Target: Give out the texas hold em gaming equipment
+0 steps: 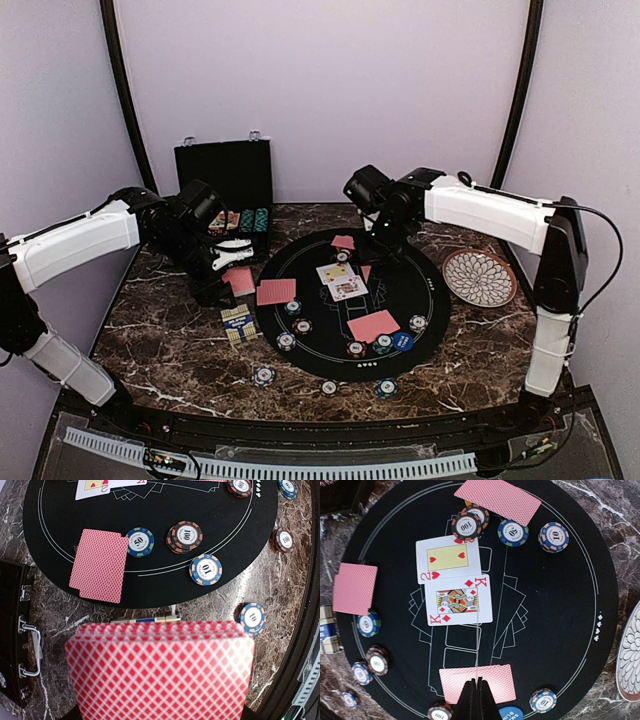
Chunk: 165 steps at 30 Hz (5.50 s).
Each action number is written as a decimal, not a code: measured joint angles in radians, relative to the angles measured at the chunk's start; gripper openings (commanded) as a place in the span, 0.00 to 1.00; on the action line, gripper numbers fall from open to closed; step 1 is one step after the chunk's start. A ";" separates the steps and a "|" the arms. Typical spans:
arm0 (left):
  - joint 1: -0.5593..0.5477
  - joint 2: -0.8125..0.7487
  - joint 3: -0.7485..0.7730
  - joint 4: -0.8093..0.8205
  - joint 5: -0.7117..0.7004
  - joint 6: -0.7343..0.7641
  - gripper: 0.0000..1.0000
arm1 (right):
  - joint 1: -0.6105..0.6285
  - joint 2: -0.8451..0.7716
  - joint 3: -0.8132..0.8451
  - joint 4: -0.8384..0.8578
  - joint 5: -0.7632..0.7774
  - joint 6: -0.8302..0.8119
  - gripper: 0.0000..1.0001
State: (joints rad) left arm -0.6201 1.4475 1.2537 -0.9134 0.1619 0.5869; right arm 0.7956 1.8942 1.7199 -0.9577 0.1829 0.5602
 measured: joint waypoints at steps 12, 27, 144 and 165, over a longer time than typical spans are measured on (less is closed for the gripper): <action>0.000 0.000 0.000 0.000 -0.006 0.000 0.00 | 0.201 0.382 0.338 -0.334 0.393 -0.029 0.00; 0.000 0.000 0.000 -0.001 -0.006 0.000 0.00 | 0.302 0.602 0.507 -0.427 0.417 -0.054 0.00; 0.001 0.042 0.055 -0.024 0.063 -0.031 0.00 | 0.189 0.388 -0.110 1.466 -0.900 0.805 0.67; 0.000 0.044 0.055 -0.028 0.057 -0.031 0.00 | 0.154 0.317 -0.195 1.454 -0.897 0.744 0.60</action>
State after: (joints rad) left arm -0.6201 1.4914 1.3087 -0.9417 0.2188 0.5560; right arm 0.9497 2.2116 1.5249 0.4965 -0.7139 1.3041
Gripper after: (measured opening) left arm 0.677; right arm 0.599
